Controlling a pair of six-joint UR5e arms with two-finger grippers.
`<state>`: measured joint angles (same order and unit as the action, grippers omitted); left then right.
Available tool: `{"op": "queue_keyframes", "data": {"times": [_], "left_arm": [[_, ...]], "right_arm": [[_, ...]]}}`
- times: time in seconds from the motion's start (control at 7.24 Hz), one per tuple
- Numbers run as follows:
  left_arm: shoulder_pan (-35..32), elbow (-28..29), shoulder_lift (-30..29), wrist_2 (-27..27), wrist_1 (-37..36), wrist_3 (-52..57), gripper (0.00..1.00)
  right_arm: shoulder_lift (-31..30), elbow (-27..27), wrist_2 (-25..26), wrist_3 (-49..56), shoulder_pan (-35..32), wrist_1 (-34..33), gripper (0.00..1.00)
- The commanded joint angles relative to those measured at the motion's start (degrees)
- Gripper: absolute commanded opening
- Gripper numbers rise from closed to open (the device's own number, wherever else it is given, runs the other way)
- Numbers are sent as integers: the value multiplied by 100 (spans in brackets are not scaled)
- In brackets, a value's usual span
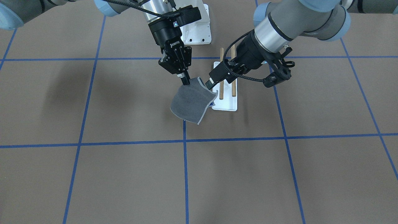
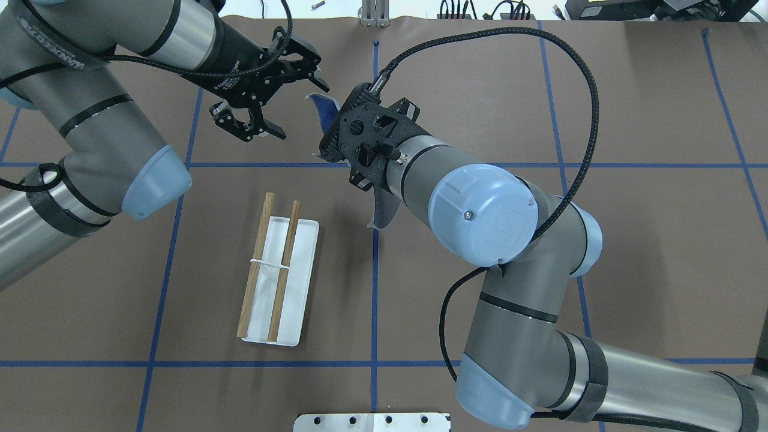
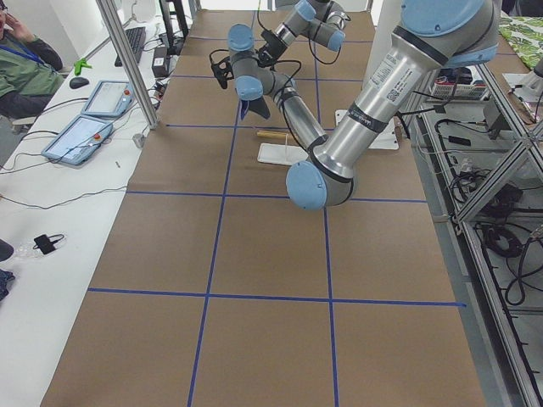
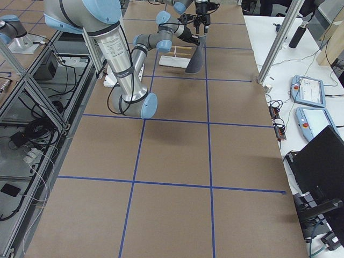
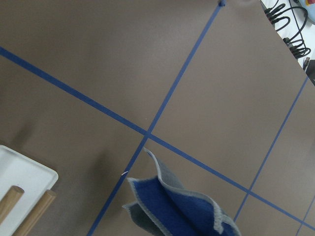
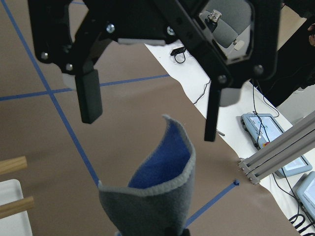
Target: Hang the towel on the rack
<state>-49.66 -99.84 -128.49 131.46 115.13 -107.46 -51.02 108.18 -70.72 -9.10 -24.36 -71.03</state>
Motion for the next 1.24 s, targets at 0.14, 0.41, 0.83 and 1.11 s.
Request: {"op": "queue_keyframes", "data": {"times": [0.14, 0.41, 0.83, 1.11], "left_arm": [[149, 17, -53, -129, 0, -170, 95], [386, 8, -53, -419, 9, -162, 83], [404, -27, -45, -411, 96, -162, 34], [413, -27, -18, -411, 194, -127, 0]], "right_arm": [[31, -16, 164, -4, 116, -16, 0], [31, -16, 225, -4, 134, -16, 0], [31, -16, 225, -4, 134, 2, 0], [31, -8, 225, -4, 134, 11, 0]]}}
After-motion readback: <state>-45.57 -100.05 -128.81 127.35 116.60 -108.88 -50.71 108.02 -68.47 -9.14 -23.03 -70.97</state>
